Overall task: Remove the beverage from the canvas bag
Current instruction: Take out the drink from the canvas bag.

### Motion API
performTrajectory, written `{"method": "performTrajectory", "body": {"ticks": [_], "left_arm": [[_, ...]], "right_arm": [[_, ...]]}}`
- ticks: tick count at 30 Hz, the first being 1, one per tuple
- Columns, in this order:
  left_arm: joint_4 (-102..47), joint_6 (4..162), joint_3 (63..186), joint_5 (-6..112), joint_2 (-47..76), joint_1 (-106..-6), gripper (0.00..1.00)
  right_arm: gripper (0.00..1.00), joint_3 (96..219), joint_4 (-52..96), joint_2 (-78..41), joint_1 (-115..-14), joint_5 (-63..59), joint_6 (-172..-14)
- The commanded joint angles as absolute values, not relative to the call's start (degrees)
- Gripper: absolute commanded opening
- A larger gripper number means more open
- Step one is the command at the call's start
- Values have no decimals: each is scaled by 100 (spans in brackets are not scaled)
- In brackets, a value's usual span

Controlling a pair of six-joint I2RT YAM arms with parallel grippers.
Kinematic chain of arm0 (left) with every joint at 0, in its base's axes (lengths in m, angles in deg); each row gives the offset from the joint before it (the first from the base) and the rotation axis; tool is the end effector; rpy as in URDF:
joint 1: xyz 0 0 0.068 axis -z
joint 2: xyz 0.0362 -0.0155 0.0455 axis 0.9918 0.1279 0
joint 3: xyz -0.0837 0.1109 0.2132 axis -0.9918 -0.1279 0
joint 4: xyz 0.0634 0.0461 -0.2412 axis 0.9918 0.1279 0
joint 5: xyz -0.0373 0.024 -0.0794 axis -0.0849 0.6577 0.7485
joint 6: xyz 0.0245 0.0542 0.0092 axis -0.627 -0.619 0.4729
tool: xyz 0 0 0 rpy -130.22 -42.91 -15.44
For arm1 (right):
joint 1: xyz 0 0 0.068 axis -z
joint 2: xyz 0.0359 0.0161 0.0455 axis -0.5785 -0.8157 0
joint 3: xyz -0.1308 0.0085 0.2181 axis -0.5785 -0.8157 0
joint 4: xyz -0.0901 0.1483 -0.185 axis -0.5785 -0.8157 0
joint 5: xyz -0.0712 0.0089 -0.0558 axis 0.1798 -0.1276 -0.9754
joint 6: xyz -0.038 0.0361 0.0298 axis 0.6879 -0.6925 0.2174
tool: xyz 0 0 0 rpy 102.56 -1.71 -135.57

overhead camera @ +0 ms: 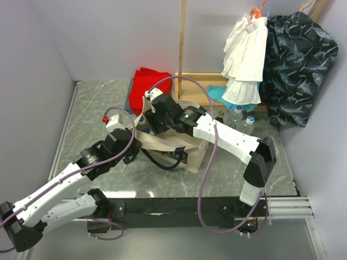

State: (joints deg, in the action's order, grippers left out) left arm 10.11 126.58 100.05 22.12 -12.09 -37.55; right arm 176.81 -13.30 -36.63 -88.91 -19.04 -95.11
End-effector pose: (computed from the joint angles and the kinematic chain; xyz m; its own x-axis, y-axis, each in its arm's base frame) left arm 0.1444 -0.1210 0.2843 -0.5992 -0.4761 -0.6437 -0.0953 0.8407 -0.5331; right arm 0.2382 0.3105 0.3187 -0.4929 -0.4072 -0.7689 -0.6503 0.7595 0.0146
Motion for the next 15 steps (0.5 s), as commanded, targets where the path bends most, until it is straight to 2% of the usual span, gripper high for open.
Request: {"method": "performTrajectory", "body": {"ticks": [1,15], "left_arm": [[1154,12662,9952,2219,-1303,-3703,17],[1470,12785,9970,2034,-1567,-3703,18]], "right_arm": [[63,17873,-1223,-3730,-8949,-1716,-9418],[62,17873,-1082,-4046,-8949,-1549,-9453]]}}
